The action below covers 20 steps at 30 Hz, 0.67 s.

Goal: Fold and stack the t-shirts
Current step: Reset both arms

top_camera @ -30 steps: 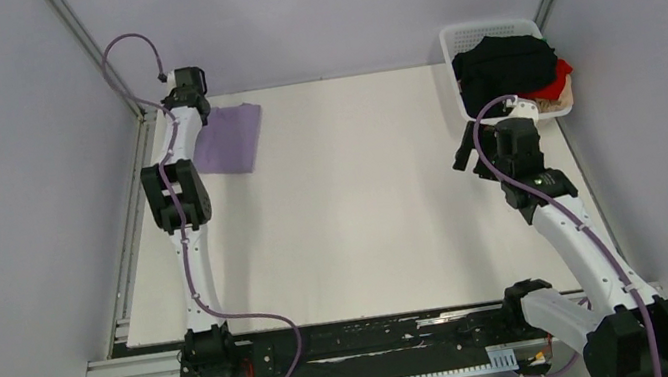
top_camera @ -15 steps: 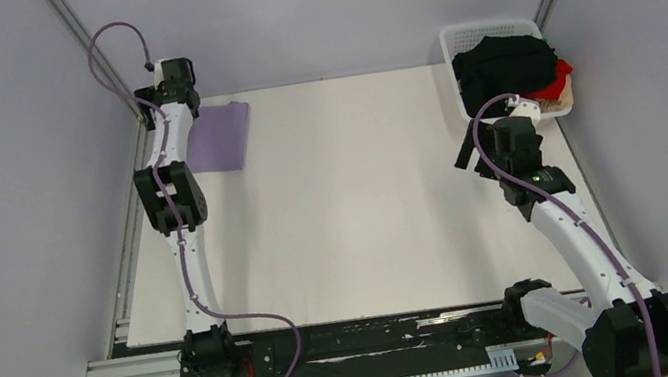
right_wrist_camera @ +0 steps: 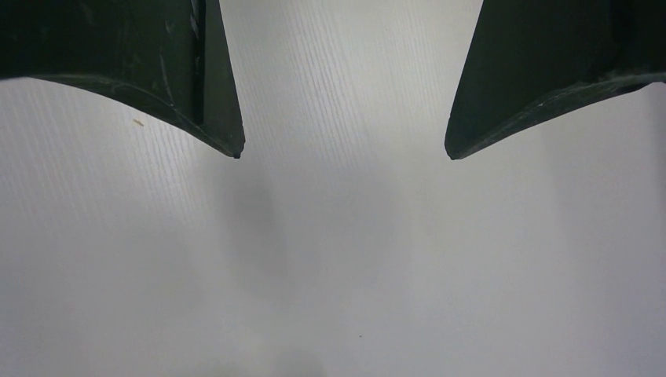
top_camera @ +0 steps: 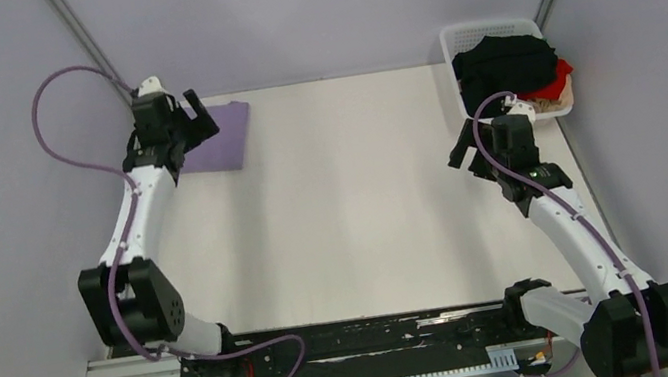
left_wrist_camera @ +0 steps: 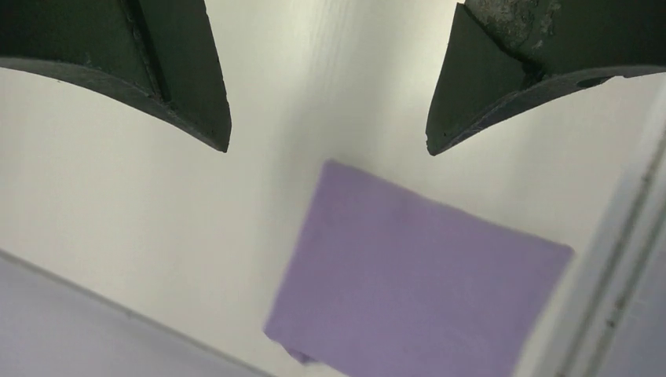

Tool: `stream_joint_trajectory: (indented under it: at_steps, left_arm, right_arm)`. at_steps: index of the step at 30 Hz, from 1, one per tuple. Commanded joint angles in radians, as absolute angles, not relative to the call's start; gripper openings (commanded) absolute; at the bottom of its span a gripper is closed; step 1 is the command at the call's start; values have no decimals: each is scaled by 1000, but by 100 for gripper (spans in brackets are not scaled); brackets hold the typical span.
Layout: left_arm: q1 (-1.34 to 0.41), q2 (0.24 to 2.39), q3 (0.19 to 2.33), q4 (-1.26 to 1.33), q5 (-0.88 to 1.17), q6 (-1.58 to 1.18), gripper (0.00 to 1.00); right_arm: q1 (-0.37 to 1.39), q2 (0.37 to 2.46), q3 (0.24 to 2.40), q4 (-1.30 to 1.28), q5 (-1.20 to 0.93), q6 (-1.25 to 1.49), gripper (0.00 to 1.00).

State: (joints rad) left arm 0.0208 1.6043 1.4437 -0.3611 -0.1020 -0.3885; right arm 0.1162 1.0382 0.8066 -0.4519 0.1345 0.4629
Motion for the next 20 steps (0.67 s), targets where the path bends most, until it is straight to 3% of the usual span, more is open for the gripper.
stream_joint_trajectory:
  at_steps: [1,4,10,20]
  left_arm:
    - [-95,1389,1119,-221,119,-461,100]
    - [-185,1279,878,-187,178,-506,100]
    - [-310,1074,633,-237,199,-619,100]
    - [-314,896,667,-393,88,-579,100]
  right_arm:
    - [112,1010,786,-395,90,500,100]
    - [113,980,726,-349,90,519,100]
    - [112,948,583,-277,101,566,100]
    - [113,917,525,-226,84,550,100]
